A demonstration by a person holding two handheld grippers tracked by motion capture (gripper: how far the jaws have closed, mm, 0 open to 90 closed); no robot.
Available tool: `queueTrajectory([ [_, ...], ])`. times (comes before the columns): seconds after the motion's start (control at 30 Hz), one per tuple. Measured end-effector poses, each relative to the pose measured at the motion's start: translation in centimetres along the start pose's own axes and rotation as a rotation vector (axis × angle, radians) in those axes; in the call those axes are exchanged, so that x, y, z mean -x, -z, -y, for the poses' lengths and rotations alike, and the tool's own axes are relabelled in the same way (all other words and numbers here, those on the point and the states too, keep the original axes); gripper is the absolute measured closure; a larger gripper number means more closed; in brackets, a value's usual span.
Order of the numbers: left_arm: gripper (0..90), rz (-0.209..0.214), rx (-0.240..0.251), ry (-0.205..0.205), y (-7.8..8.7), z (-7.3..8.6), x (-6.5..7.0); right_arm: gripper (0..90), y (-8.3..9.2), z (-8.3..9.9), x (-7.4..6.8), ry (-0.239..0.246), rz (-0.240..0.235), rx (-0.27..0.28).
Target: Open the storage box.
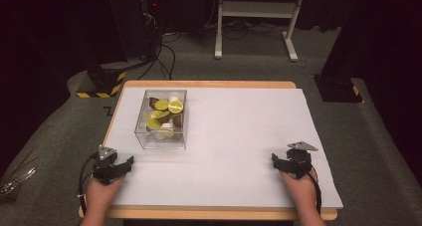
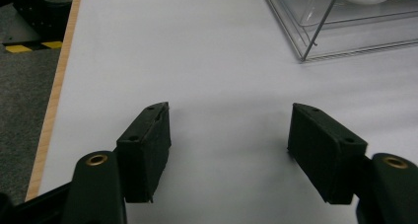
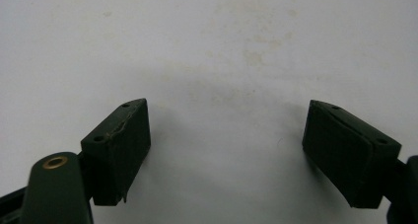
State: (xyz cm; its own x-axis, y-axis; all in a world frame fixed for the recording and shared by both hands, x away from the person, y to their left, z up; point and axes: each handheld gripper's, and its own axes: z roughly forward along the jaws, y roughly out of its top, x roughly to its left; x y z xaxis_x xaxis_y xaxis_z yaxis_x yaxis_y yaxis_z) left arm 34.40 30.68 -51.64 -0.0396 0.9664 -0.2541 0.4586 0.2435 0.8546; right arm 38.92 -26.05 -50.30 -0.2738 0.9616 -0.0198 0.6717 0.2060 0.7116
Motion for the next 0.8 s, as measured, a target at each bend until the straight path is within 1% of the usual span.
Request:
queueTrajectory([
  [0.03,33.7,-0.003,0.007,-0.002,0.0,0.0,0.0,18.3,0.0,0.0,0.0,0.001,0.001,0.001],
  [0.07,33.7,-0.002,0.012,0.012,0.0,0.0,0.1,18.4,0.0,0.0,0.0,0.001,0.001,0.001],
  [0.1,33.8,0.003,0.002,0.004,0.2,-0.1,0.1,18.4,0.0,0.0,0.0,0.001,0.001,0.001],
  [0.13,33.8,0.016,0.023,0.006,0.6,-0.2,0.4,18.4,0.0,0.0,0.0,0.001,0.001,0.001],
  [0.2,33.8,0.019,0.027,-0.001,1.0,-0.3,0.6,18.4,0.0,0.0,0.0,0.001,0.002,0.001],
  [0.23,33.8,0.026,0.045,0.007,1.2,-0.4,0.8,18.4,0.0,0.0,0.0,0.001,0.002,0.001],
  [0.4,33.7,0.052,0.072,0.005,1.9,-0.7,2.0,18.4,0.0,0.0,0.0,0.002,0.003,0.001],
  [0.43,33.7,0.052,0.072,0.005,1.9,-0.7,2.0,18.4,0.0,0.0,0.0,0.002,0.003,0.001],
  [0.47,33.7,0.057,0.065,-0.001,2.1,-0.7,2.3,18.4,0.0,0.0,0.0,0.004,0.003,0.001],
  [0.53,33.6,0.067,0.066,-0.012,2.1,-0.7,2.7,18.4,0.0,0.0,0.0,0.006,0.004,0.002],
  [0.57,33.5,0.071,0.07,-0.004,2.1,-0.7,2.9,18.4,0.0,0.0,0.0,0.002,0.003,0.001],
  [0.6,33.3,0.078,0.07,-0.016,2.2,-0.7,3.1,18.4,0.0,0.0,0.0,0.002,0.002,0.001],
  [0.63,33.2,0.081,0.075,-0.015,2.3,-0.7,3.4,18.5,0.0,0.0,0.0,0.009,0.003,0.003],
  [0.67,33.2,0.084,0.071,-0.023,2.4,-0.7,3.5,18.5,0.0,0.0,0.0,0.009,0.003,0.003],
  [0.7,33.1,0.09,0.078,-0.017,2.5,-0.7,3.7,18.5,0.0,0.0,0.0,0.009,0.004,0.003],
  [0.77,32.9,0.105,0.08,-0.026,2.8,-0.7,4.1,18.5,0.0,0.0,0.0,0.008,0.004,0.003],
  [0.8,32.7,0.113,0.086,-0.021,2.9,-0.7,4.4,18.5,0.0,0.0,0.0,0.008,0.004,0.003],
])
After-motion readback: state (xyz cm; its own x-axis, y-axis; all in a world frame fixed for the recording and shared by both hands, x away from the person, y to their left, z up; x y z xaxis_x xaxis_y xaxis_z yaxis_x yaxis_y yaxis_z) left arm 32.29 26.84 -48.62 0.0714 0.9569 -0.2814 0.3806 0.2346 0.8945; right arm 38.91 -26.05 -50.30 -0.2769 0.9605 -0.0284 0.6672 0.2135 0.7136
